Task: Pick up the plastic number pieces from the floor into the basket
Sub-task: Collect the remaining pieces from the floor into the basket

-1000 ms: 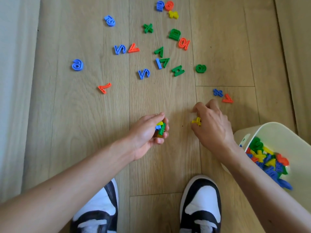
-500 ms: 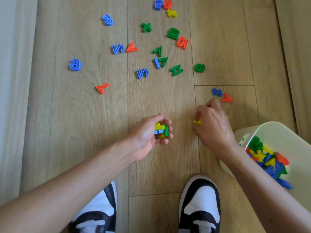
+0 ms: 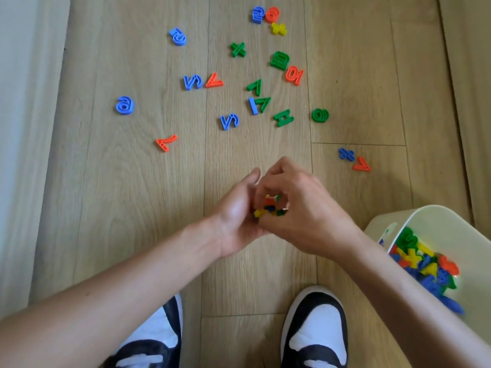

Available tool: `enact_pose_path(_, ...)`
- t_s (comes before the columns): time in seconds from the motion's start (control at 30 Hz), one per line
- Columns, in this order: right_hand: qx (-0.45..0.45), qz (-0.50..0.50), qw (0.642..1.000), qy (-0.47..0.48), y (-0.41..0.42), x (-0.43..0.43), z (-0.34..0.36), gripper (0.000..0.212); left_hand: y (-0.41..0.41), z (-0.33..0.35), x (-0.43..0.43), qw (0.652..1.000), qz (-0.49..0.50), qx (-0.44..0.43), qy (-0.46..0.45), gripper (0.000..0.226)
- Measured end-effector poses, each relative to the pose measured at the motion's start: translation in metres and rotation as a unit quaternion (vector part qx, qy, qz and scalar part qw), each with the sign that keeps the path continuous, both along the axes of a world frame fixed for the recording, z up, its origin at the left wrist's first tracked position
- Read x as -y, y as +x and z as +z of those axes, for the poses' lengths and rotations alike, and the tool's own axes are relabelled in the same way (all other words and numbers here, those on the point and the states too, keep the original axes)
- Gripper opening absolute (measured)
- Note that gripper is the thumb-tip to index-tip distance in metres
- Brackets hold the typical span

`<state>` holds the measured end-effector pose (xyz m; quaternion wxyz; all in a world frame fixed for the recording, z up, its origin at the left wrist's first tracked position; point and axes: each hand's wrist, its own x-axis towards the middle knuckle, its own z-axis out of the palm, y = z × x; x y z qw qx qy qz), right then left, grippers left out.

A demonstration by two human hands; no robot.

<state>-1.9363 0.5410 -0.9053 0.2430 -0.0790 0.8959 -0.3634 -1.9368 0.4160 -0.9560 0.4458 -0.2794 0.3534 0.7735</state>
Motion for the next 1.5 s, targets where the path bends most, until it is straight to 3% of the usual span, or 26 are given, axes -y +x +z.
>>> enact_pose_path(0.1,-0.007,0.033,0.999,-0.009,-0.004,-0.001,0.004,0.017,-0.002,0.001,-0.002,1.0,0.025,0.006,-0.017,0.053)
enact_pose_path(0.2,-0.071,-0.024,0.997,-0.023,-0.017,-0.032,0.007,0.02,-0.006,0.0,-0.001,0.998,0.043,0.01,-0.039,0.04)
enact_pose_path(0.3,-0.127,-0.133,0.971,0.15,-0.041,-0.083,-0.01,0.032,-0.008,0.0,-0.001,0.998,0.048,0.021,-0.031,0.035)
enact_pose_path(0.37,-0.067,-0.149,0.949,0.27,-0.052,-0.112,-0.025,0.047,-0.006,0.0,-0.003,0.999,0.037,0.022,-0.032,0.035)
enact_pose_path(0.43,-0.04,-0.126,0.937,0.324,-0.057,-0.127,-0.039,0.054,-0.003,0.0,-0.004,0.999,0.018,0.02,-0.038,0.034)
enact_pose_path(0.73,-0.099,-0.094,0.928,0.346,-0.063,-0.126,-0.071,0.024,-0.002,-0.002,0.002,0.996,0.006,0.024,-0.081,0.032)
enact_pose_path(0.93,-0.086,-0.067,0.94,0.324,-0.066,-0.122,-0.067,0.018,-0.004,-0.003,0.002,0.997,0.022,0.03,-0.074,0.033)
enact_pose_path(1.1,-0.099,-0.087,0.981,0.145,-0.056,-0.079,-0.026,0.018,-0.006,-0.005,0.0,0.997,0.024,0.034,-0.068,0.034)
enact_pose_path(1.23,-0.085,-0.016,0.996,0.004,-0.034,-0.013,0.004,0.018,-0.013,-0.005,-0.002,0.998,0.039,0.019,-0.051,0.041)
enact_pose_path(1.4,-0.056,0.071,0.996,0.019,-0.029,0.02,0.006,0.024,-0.021,-0.01,0.011,0.994,0.108,0.029,0.0,0.047)
enact_pose_path(1.5,-0.061,0.077,0.995,-0.011,-0.044,0.014,0.011,0.032,-0.029,-0.009,0.02,0.994,0.108,-0.004,0.01,0.035)
